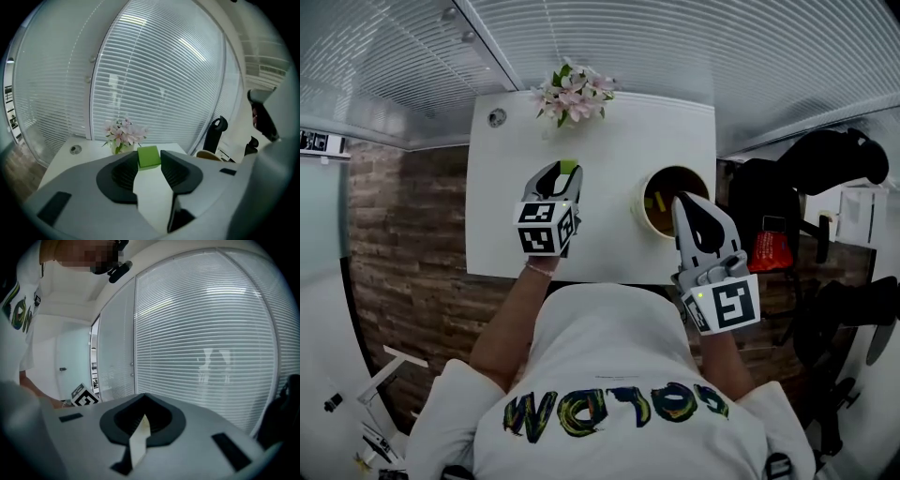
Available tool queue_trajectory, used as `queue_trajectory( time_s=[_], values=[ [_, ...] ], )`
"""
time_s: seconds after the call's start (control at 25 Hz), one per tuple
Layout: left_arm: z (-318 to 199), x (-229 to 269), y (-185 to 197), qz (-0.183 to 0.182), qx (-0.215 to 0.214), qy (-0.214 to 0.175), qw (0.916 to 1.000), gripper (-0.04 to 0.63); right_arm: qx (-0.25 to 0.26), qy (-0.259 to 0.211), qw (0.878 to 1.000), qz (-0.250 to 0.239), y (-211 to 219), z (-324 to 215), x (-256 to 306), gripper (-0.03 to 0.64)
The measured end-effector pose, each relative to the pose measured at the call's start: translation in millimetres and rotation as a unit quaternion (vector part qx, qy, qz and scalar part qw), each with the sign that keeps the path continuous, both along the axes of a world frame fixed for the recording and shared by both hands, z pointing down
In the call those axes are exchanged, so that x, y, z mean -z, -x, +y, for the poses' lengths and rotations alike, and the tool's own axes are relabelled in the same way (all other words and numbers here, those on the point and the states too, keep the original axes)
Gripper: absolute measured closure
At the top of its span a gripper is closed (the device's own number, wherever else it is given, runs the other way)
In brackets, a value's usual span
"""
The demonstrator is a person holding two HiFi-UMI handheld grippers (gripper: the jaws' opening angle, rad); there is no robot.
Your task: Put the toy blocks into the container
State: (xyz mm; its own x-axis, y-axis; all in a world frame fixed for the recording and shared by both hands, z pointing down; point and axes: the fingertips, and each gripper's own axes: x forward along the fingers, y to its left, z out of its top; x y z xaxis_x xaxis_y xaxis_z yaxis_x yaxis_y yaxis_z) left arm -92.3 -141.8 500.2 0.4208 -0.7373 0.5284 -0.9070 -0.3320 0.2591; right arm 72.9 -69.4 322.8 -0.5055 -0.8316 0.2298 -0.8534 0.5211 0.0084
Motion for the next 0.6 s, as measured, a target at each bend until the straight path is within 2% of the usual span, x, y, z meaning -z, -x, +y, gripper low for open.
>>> queue_trajectory(
  time_s=[0.32,0.6],
  values=[
    [9.8,72.8,9.9,0.022,0.016,-0.053,0.9982,0.434,-0.002,-0.02,1.0,-0.003,-0.1,-4.1,19.8,0.609],
    [11.4,87.8,2.2,0.025,0.003,-0.068,0.9974,0.434,-0.011,-0.021,1.0,-0.006,-2.8,-2.2,19.6,0.609]
  ],
)
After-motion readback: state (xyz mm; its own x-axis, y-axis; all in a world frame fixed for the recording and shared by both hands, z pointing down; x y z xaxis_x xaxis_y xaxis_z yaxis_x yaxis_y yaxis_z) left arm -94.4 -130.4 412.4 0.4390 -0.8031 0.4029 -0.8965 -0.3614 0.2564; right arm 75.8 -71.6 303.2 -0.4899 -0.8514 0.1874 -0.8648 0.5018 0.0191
